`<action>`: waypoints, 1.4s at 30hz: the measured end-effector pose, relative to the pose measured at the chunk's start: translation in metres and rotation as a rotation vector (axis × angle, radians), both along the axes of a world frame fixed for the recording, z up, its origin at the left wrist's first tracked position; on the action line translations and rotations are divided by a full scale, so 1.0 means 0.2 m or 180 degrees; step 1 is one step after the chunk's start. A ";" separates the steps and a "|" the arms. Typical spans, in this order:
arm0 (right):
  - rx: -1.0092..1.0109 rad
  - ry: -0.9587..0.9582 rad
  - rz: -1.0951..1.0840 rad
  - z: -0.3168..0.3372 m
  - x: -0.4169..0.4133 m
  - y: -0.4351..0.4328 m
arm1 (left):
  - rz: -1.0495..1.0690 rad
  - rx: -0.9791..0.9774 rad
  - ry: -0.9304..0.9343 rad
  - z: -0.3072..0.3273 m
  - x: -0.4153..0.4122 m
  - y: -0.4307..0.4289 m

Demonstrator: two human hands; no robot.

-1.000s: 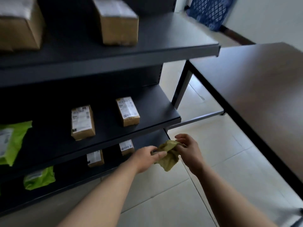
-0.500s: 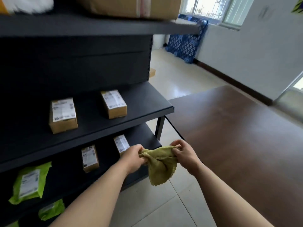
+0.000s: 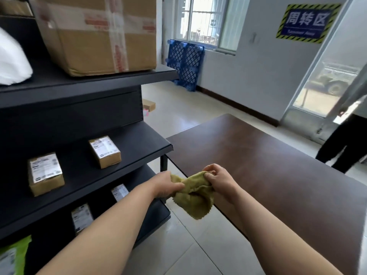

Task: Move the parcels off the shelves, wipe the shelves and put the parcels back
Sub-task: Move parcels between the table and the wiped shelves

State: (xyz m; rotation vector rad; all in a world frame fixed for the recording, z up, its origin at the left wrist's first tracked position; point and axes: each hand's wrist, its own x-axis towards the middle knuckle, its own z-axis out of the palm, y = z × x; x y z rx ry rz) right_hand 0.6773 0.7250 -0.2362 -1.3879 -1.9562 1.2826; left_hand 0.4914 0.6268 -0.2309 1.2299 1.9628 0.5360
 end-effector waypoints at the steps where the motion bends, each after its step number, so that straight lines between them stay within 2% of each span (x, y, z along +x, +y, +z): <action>1: 0.0008 0.0016 -0.0021 0.01 0.05 0.02 | -0.0023 0.0031 0.0113 0.01 0.04 0.04; 5: 0.0122 -0.0003 -0.0141 0.04 0.25 0.12 | -0.0163 0.0096 -0.0279 0.06 0.20 0.20; 9: 0.0213 -0.0061 -0.0437 0.03 0.49 0.27 | -0.0085 0.0335 0.0112 0.07 0.35 0.37; 12: 0.0206 -0.0110 -0.0705 -0.02 0.67 0.35 | -0.0098 0.0502 0.0025 0.02 0.46 0.49; 15: 0.0025 -0.0013 -0.0948 -0.08 0.83 0.40 | -0.0252 0.0508 -0.0224 -0.03 0.60 0.59; 22: -0.0537 0.0337 -0.1488 -0.24 1.11 0.53 | -0.0472 0.0362 -0.0029 -0.25 0.85 0.86; 26: -0.0787 0.0430 -0.1730 -0.32 1.15 0.59 | -0.0674 0.0263 0.0181 -0.37 0.90 1.03; 34: -0.1040 0.0099 -0.2350 -0.50 1.09 0.72 | -0.1196 -0.0135 0.0490 -0.55 0.91 1.41; 42: -0.1240 -0.0184 -0.2794 -0.64 0.99 0.79 | -0.1545 -0.0277 0.0635 -0.73 0.90 1.60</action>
